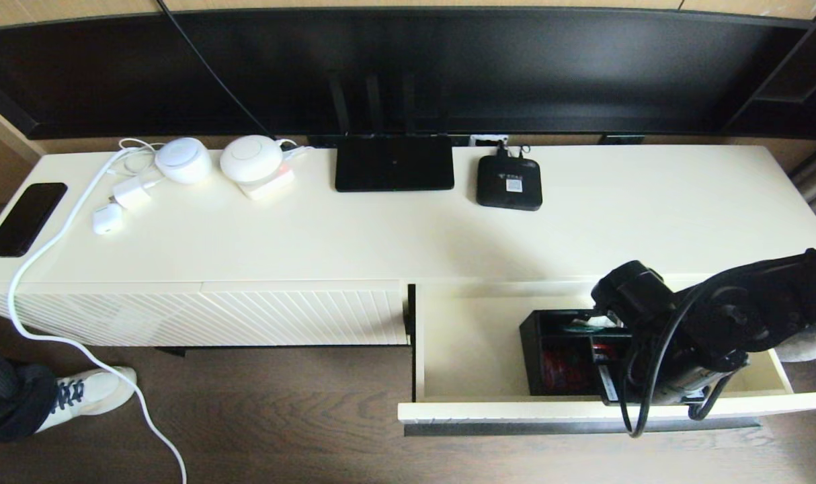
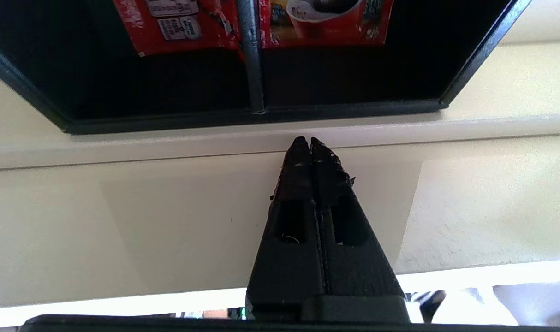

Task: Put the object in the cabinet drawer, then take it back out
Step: Open the drawer

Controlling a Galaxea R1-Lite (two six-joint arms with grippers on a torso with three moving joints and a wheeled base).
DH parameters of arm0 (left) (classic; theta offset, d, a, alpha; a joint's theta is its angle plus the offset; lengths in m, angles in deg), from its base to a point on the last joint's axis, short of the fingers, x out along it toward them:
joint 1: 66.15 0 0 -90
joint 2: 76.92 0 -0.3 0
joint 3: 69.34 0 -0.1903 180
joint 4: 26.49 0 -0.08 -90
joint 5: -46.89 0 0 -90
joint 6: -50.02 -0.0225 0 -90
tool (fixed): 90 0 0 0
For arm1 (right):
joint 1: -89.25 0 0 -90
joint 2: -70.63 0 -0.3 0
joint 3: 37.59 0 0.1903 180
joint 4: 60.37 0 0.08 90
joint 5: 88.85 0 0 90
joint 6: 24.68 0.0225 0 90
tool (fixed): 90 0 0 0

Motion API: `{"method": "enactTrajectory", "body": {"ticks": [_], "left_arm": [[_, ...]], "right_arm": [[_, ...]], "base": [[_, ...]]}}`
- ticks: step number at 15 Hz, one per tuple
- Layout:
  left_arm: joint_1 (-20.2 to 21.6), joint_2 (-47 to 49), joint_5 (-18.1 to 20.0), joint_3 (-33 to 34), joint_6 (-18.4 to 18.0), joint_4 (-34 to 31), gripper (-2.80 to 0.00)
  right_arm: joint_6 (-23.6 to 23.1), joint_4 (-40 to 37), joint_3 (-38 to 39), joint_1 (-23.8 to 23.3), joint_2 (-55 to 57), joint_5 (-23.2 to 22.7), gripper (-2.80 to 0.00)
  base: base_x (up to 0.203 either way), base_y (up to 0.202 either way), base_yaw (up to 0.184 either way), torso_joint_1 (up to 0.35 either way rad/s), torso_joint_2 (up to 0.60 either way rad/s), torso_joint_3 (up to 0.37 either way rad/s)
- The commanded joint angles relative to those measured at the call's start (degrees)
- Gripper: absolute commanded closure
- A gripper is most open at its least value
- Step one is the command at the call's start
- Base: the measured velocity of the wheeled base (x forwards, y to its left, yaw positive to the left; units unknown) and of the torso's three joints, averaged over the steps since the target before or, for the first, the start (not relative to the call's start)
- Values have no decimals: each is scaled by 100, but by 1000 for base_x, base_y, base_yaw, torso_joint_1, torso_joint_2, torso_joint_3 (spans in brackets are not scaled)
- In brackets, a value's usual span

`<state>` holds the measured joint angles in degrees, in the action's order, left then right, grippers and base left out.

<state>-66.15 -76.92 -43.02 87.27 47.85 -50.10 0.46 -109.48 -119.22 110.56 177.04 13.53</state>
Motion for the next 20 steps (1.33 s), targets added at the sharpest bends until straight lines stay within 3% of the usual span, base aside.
{"method": "enactTrajectory", "body": {"ticks": [1, 7, 14, 15, 20], "left_arm": [[0, 9, -1, 1, -3, -2, 0], [0, 9, -1, 2, -3, -2, 0], [0, 9, -1, 2, -3, -2, 0], [0, 9, -1, -6, -3, -2, 0], [0, 9, -1, -6, -3, -2, 0]], "right_arm": [[77, -26, 202, 72, -42, -4, 0], [62, 176, 124, 75, -191, 52, 0], [-235, 509, -314, 13, -683, 699, 0], [-214, 650, -265, 13, -655, 661, -280], [-264, 940, -77, 13, -701, 365, -280]], "base": [[0, 0, 0, 0, 0, 0], [0, 0, 0, 0, 0, 0], [0, 0, 0, 0, 0, 0], [0, 0, 0, 0, 0, 0], [0, 0, 0, 0, 0, 0]]}}
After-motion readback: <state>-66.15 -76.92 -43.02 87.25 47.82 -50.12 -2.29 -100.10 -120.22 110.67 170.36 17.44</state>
